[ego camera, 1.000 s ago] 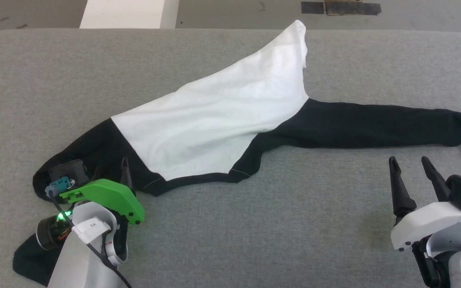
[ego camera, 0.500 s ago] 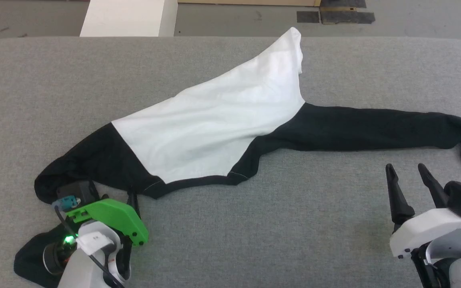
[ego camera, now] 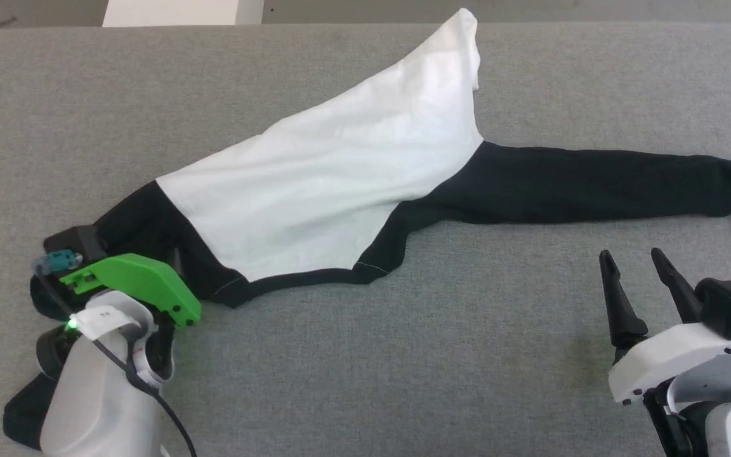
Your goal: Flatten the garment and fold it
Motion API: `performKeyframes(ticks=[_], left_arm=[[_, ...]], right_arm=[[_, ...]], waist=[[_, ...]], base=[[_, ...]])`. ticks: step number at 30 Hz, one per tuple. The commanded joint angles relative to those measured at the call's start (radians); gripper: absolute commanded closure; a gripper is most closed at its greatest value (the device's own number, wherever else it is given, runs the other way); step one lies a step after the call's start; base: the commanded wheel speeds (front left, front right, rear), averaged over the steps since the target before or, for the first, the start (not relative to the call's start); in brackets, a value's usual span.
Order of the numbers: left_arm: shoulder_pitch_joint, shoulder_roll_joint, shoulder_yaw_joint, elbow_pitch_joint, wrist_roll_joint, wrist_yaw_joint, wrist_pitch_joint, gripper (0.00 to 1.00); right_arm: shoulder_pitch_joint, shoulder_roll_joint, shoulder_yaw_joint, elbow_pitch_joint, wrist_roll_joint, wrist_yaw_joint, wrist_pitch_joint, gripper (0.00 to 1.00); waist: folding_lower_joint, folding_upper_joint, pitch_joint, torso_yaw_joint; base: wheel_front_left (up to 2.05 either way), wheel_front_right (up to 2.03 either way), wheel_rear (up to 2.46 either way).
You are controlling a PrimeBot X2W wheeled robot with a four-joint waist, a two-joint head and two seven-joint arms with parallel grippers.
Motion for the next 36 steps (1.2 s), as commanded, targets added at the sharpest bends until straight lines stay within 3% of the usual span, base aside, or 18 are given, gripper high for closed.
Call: performKeyframes(ticks=[1, 2, 7, 12, 17, 20, 24, 31, 32, 33, 36], left_arm=[[0.009, 0.016, 0.009, 0.026, -0.002, 0.012, -0.011, 0.6], [0.009, 0.023, 0.017, 0.026, 0.001, 0.014, -0.038, 1.0], [0.033, 0.039, 0.055, 0.016, -0.001, 0.009, -0.163, 1.0], [0.062, 0.043, 0.075, -0.011, 0.012, 0.014, -0.278, 1.0], [0.043, 0.03, 0.055, -0.007, 0.006, -0.016, -0.309, 1.0], [0.02, 0.017, 0.041, 0.003, 0.002, -0.028, -0.315, 1.0], [-0.008, 0.0, 0.023, 0.017, -0.001, -0.038, -0.325, 1.0], [-0.031, -0.017, -0.003, 0.028, -0.001, -0.051, -0.338, 1.0], [-0.032, -0.019, -0.005, 0.029, -0.003, -0.053, -0.339, 1.0], [-0.032, -0.019, -0.007, 0.031, -0.004, -0.056, -0.339, 1.0], [-0.027, -0.016, -0.008, 0.034, -0.006, -0.061, -0.348, 1.0]], right_arm=[[-0.017, 0.0, 0.005, -0.004, 0.01, -0.002, 0.004, 0.0], [-0.018, 0.0, 0.008, -0.004, 0.011, -0.002, 0.004, 0.0], [-0.027, 0.0, 0.055, -0.013, 0.023, -0.002, -0.002, 0.0], [-0.075, 0.0, 0.175, 0.004, -0.072, -0.002, 0.024, 0.0], [-0.182, -0.019, 0.317, 0.117, -0.193, -0.002, 0.112, 0.0], [-0.252, -0.04, 0.349, 0.204, -0.217, -0.002, 0.155, 0.0], [-0.329, -0.054, 0.357, 0.313, -0.232, -0.002, 0.232, 0.0], [-0.412, -0.078, 0.368, 0.408, -0.242, -0.002, 0.276, 0.0], [-0.417, -0.08, 0.367, 0.414, -0.24, -0.002, 0.28, 0.84], [-0.422, -0.081, 0.366, 0.418, -0.237, -0.002, 0.281, 1.0], [-0.427, -0.082, 0.351, 0.417, -0.227, -0.002, 0.27, 1.0]], waist=[[0.0, 0.0109, 0.004, -0.005], [0.0, 0.0109, 0.003, -0.006], [0.0, 0.0109, -0.009, -0.002], [0.0, 0.0109, -0.015, 0.019], [0.0, 0.0109, 0.002, 0.049], [0.0, 0.0109, 0.018, 0.068], [0.0, 0.0109, 0.04, 0.091], [0.0, 0.0109, 0.063, 0.113], [0.0, 0.0109, 0.063, 0.114], [0.0, 0.0109, 0.062, 0.114], [0.0, 0.0109, 0.05, 0.106]], base=[[0.0, 0.0, 0.0], [0.0, 0.0, 0.0], [0.0, 0.0, 0.0], [0.0, 0.0, 0.0], [0.0, 0.0, 0.0], [0.0, 0.0, 0.0], [0.0, 0.0, 0.0], [0.0, 0.0, 0.0], [0.0, 0.0, 0.0], [0.0, 0.0, 0.0], [0.0, 0.0, 0.0]])
